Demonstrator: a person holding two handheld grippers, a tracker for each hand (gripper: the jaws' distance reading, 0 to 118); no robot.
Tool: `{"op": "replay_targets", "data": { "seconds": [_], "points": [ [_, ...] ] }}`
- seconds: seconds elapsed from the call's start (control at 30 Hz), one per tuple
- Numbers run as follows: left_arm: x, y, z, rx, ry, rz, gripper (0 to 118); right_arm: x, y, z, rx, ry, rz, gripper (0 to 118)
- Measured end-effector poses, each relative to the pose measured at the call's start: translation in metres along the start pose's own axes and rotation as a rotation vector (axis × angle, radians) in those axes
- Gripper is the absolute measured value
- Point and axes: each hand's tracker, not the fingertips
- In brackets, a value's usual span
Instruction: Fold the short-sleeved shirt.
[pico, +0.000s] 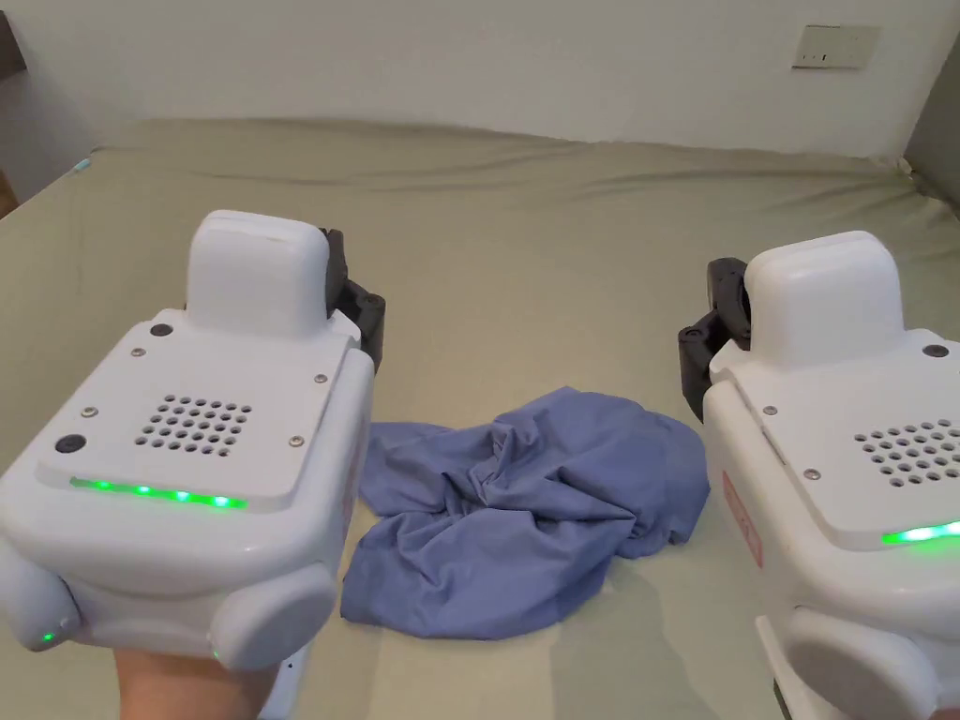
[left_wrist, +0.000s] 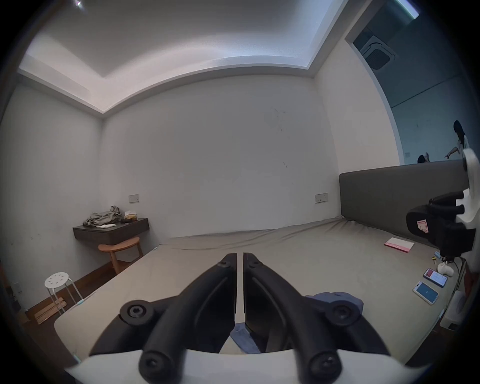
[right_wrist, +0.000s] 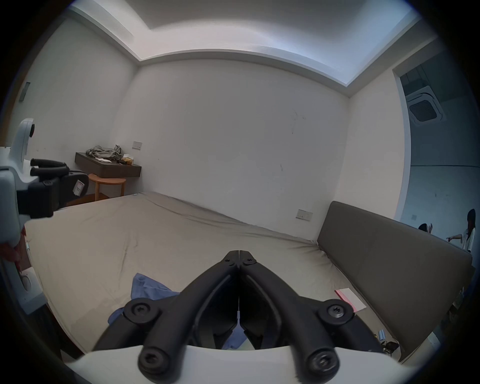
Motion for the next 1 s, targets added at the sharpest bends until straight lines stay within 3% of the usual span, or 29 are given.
{"op": "replay_targets", "data": {
  "seconds": [0.13,0.6,0.8,0.93,1.0],
  "points": [
    [0.007,-0.004,0.004,0.0,0.02,-0.073,0,-0.008,0.001,0.004,0.012,0.012,0.004,2],
    [0.0,-0.016,-0.013,-0.058,-0.033,-0.076,0,-0.005,-0.005,-0.006,-0.017,0.009,-0.002,2],
    [0.003,-0.064,-0.047,-0.319,-0.136,-0.097,0,-0.005,-0.027,-0.023,-0.074,0.019,-0.003,2],
    [-0.004,-0.12,-0.075,-0.577,-0.223,0.037,0,0.0,-0.046,-0.033,-0.122,0.023,-0.006,2],
    [-0.004,-0.148,-0.085,-0.639,-0.193,0.035,0,0.006,-0.056,-0.039,-0.152,0.032,-0.011,2]
  ]
}}
